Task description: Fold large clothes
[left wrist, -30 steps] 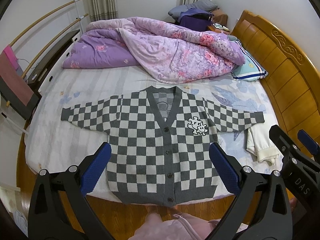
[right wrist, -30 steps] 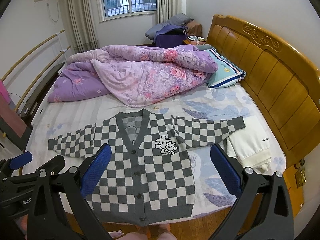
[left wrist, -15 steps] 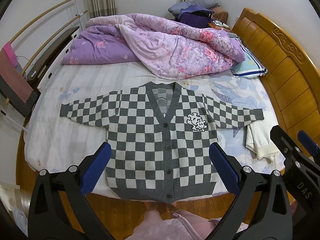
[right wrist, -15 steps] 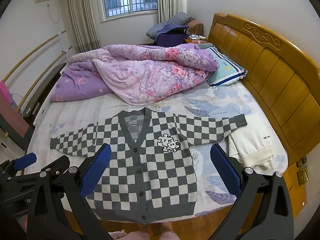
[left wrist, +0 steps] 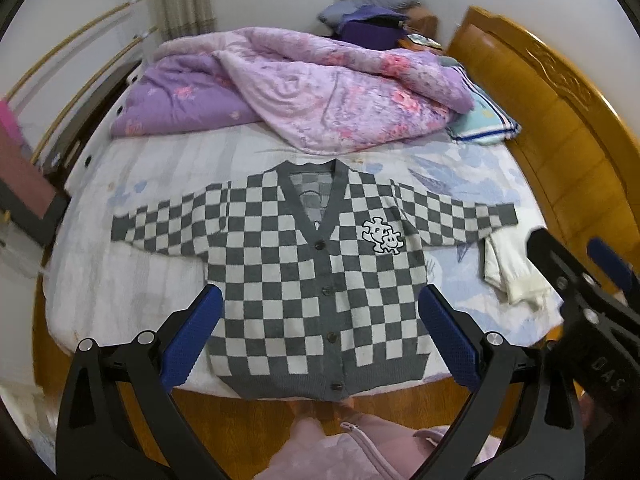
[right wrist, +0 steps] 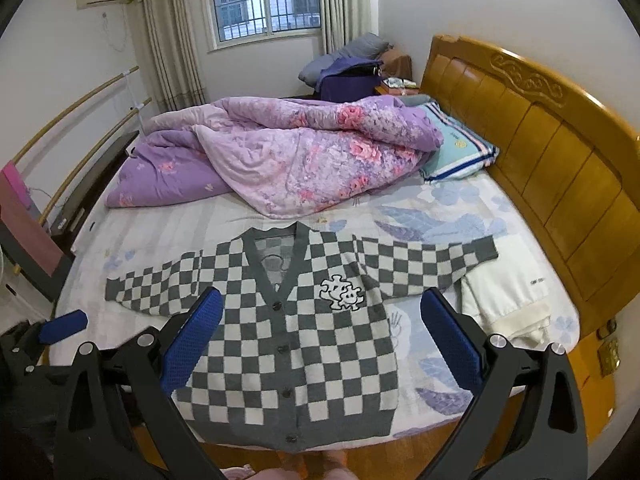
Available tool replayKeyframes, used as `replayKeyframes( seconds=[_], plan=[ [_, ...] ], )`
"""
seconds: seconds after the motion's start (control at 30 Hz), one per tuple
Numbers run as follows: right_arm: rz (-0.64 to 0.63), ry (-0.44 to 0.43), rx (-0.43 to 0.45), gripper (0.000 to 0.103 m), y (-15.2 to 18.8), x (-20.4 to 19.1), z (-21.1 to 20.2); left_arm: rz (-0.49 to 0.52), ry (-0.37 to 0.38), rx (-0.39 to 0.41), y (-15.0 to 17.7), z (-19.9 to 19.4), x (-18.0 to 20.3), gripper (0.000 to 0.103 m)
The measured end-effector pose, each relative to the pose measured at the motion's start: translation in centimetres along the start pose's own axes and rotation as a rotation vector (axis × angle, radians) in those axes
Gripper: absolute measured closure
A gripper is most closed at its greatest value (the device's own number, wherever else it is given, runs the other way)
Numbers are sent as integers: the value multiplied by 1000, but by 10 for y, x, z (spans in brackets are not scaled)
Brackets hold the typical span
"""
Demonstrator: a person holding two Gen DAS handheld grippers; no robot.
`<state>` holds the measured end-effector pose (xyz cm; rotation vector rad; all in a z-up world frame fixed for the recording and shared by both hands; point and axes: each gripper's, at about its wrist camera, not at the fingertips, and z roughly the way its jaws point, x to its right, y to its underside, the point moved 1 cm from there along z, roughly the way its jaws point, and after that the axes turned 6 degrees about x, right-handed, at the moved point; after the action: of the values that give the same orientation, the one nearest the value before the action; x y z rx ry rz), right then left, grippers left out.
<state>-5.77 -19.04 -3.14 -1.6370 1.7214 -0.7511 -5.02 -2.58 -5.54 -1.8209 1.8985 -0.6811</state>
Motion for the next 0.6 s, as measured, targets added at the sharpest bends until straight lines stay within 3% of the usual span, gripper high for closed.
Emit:
replayKeyframes(
  seconds=[0.17,0.43,0.6],
  plan=[
    [-22,2,10,7,-2,-3,-1,40,-7,3,5,-7,11,5],
    [-66,34,15,7,-7,3,1,-15,-47,-37,-12,-7,0,5],
    [-83,4,-3,7,-9,2,12,-90,-108,-73,-14,-7,-21,5]
  ],
)
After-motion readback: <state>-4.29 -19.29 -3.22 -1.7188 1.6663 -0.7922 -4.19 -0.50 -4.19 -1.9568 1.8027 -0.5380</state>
